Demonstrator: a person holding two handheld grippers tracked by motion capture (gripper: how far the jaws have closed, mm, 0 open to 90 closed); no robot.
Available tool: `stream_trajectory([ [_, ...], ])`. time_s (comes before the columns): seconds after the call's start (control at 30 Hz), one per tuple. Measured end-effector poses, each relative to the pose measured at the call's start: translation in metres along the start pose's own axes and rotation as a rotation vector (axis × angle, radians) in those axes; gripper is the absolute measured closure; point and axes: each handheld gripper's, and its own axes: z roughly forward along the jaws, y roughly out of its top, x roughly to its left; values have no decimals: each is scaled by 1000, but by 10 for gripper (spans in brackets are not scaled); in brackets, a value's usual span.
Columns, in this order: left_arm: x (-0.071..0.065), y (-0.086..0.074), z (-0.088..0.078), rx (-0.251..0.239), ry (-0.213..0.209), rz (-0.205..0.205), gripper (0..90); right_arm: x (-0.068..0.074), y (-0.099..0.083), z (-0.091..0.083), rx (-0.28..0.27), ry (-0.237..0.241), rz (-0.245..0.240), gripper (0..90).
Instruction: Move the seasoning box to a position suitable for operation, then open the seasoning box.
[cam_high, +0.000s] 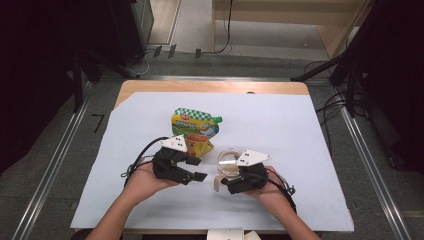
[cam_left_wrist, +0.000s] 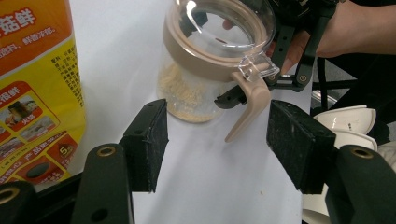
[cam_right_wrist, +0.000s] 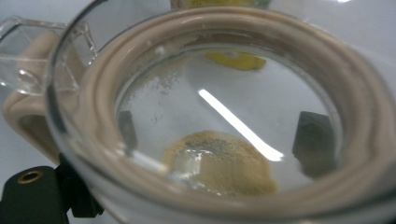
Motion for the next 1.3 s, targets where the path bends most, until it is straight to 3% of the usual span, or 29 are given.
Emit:
stream_trajectory([
  [0.3,-4,1,1,-8,-3,9,426,-4,1,-6,9,47,48,75],
  [0.5,-3,0,2,-5,-11,4,448,-5,-1,-32,47,50,35,99],
  [0.67,-6,2,5,2,-4,6,483,-6,-9,-60,41,32,86,155],
  [0.77,-8,2,9,27,7,11,537,-8,-13,-72,55,37,82,340],
  [0.83,-11,4,10,30,32,4,694,-10,-14,-76,67,45,87,403],
  [0.9,-12,4,12,20,14,5,794,-12,-13,-78,67,48,89,454],
  [0.97,-11,3,17,44,-8,-15,847,-13,-10,-80,38,38,85,483],
  [1.1,-8,1,21,40,-36,-35,871,-14,-7,-82,8,27,85,542],
  [1.2,-4,1,24,47,-61,-68,880,-16,-7,-84,-4,33,91,644],
  [1.3,-4,0,27,56,-48,-43,880,-17,-7,-85,-2,39,150,752],
])
